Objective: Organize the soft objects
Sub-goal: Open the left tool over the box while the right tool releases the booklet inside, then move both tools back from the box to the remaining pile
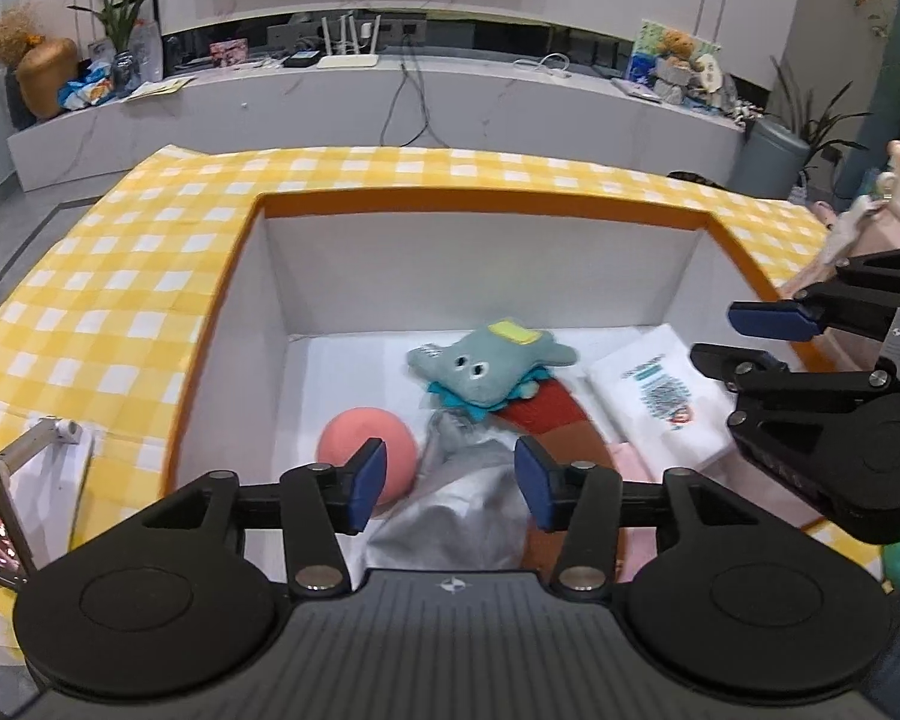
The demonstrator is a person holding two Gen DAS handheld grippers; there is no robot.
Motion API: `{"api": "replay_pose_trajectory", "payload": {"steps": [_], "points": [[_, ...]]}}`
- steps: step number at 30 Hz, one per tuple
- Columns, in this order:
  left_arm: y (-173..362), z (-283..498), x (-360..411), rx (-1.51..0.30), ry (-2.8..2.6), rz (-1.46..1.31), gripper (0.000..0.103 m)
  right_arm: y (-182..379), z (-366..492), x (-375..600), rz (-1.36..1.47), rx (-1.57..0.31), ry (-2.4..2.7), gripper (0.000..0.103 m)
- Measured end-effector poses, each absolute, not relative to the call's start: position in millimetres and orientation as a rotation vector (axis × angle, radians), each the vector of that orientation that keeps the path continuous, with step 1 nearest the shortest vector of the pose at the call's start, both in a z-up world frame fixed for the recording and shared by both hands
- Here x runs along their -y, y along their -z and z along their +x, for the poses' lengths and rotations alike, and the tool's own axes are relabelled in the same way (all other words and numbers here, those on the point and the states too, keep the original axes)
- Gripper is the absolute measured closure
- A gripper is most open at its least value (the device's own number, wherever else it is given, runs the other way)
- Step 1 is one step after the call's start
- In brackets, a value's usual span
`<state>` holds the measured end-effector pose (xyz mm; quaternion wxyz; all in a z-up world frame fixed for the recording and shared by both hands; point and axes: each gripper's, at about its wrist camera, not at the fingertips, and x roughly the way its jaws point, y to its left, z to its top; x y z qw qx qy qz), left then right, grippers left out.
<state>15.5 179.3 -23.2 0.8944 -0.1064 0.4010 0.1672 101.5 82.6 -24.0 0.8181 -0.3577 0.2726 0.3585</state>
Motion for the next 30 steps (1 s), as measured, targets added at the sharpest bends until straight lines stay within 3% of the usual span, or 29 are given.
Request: {"api": "replay_pose_trajectory", "payload": {"steps": [16, 30], "points": [[-9, -1, -141, -0.666, -0.215, -0.186, 0.046, -30, 60, 9, -0.414, -0.533, -0.783, 0.067], [-22, 4, -75, -0.618, 0.056, -0.102, 0.048, -11, 66, 115, -0.271, -0.658, -0.547, 0.067]]}}
